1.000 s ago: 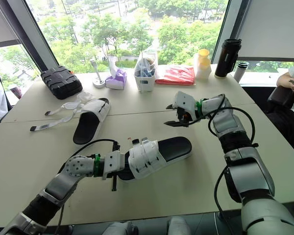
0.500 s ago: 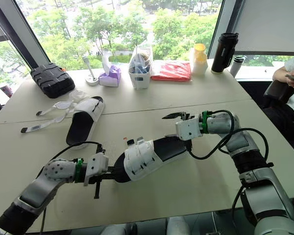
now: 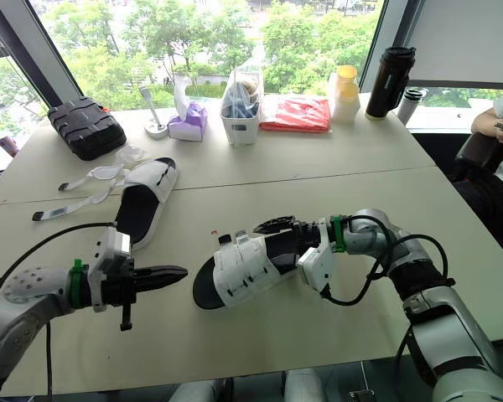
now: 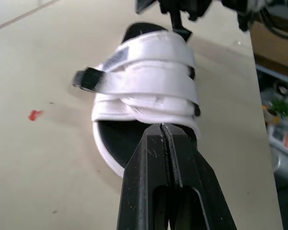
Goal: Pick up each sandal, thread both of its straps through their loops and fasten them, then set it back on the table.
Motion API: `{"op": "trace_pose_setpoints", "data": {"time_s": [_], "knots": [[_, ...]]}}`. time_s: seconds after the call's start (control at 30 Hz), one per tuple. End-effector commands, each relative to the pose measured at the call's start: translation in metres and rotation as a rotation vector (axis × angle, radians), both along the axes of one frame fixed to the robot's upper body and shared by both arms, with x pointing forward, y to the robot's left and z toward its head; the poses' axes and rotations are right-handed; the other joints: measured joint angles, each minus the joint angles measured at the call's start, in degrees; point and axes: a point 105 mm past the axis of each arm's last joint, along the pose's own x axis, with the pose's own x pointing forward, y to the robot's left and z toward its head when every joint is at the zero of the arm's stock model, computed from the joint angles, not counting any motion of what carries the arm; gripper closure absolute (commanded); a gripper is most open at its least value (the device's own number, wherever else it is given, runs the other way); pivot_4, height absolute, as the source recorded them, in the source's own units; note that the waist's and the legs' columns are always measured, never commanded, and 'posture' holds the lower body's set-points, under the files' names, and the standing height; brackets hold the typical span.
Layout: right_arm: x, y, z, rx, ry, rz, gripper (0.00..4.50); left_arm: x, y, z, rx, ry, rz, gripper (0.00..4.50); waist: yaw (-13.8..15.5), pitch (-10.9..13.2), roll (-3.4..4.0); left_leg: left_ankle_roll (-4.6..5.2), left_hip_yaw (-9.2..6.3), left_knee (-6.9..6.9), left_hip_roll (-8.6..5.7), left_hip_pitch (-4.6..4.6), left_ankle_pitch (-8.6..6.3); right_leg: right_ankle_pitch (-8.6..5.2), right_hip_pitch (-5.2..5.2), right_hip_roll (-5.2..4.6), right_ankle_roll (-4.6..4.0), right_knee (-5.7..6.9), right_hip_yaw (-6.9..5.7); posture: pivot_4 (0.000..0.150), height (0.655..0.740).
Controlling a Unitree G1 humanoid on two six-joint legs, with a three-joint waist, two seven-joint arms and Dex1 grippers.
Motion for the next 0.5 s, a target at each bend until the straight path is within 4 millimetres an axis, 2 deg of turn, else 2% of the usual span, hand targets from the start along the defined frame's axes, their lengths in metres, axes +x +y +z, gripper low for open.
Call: {"op": "trace_pose_setpoints", "data": {"time_s": [0.03, 0.17, 0.27, 0.37, 0.47, 0.5], "knots": [[-0.005, 0.017, 0.005, 0.04, -0.06, 0.094, 0.09, 0.001, -0.001, 0.013, -0.014, -0.036, 0.007, 4.5, 0.0, 0.0, -0.01, -0.03, -0.01, 0.01, 0.0, 0.0, 0.02, 0.01, 0.0, 0.01, -0.02, 0.01, 0.0, 0.15, 0.74], [-0.01, 0.042, 0.001, 0.051, -0.079, 0.179, 0.09, 0.003, 0.001, 0.01, 0.016, -0.044, 0.029, 4.5, 0.0, 0.0, -0.02, -0.12, -0.01, 0.02, -0.02, -0.01, 0.07, 0.03, 0.0, 0.02, -0.05, 0.02, 0.02, 0.15, 0.74], [-0.011, 0.053, -0.002, 0.039, -0.084, 0.217, 0.09, 0.003, 0.002, 0.013, 0.002, -0.051, 0.048, 4.5, 0.0, 0.0, -0.02, -0.16, -0.02, 0.0, -0.02, 0.0, 0.09, 0.04, -0.03, 0.04, -0.06, 0.07, 0.04, 0.15, 0.74], [-0.012, 0.058, -0.006, 0.019, -0.096, 0.248, 0.84, 0.003, 0.004, 0.013, 0.009, -0.057, 0.062, 4.5, 0.0, 0.0, -0.02, -0.17, -0.02, 0.0, -0.03, 0.0, 0.1, 0.04, -0.04, 0.04, -0.08, 0.09, 0.04, 0.15, 0.74], [-0.01, 0.058, -0.007, 0.009, -0.105, 0.252, 2.22, 0.004, 0.006, 0.013, 0.012, -0.067, 0.084, 4.5, -0.1, 0.0, -0.02, -0.2, 0.0, 0.0, -0.03, 0.04, 0.12, 0.05, -0.05, 0.08, -0.09, 0.13, 0.09, 0.15, 0.74], [-0.009, 0.057, -0.008, 0.005, -0.106, 0.242, 2.81, 0.004, 0.007, 0.013, 0.009, -0.069, 0.09, 4.5, -0.2, 0.0, -0.02, -0.21, 0.0, 0.0, -0.02, 0.04, 0.12, 0.05, -0.05, 0.11, -0.1, 0.15, 0.09, 0.15, 0.74]]}}
